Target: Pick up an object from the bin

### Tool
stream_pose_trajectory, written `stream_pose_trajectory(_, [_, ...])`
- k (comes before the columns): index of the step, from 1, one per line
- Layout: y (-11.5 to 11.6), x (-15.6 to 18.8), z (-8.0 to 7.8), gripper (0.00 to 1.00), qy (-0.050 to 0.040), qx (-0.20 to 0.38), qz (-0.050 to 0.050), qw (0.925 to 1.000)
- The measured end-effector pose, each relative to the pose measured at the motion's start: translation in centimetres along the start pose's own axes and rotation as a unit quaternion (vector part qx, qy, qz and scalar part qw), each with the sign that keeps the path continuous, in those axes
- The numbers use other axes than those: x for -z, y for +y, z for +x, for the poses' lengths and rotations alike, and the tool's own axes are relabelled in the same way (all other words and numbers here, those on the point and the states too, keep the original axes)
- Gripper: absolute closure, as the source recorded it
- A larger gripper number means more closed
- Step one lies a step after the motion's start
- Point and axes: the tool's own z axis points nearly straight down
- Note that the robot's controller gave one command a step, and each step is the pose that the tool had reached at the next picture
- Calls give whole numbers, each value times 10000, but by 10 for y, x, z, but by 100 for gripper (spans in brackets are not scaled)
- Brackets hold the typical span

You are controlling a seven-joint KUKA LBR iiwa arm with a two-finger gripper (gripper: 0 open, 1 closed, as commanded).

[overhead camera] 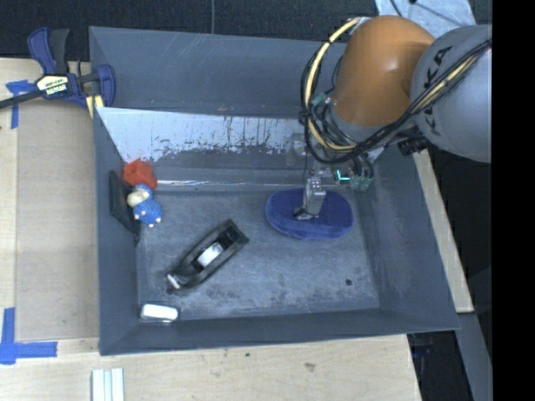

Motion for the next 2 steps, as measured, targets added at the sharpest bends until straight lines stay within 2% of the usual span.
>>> stream_pose_trajectory(1, [-28,-113,23,0,1,-92,0,10000])
stream_pose_trajectory(2, [-28,-108,20,100,-41,-85,1,10000])
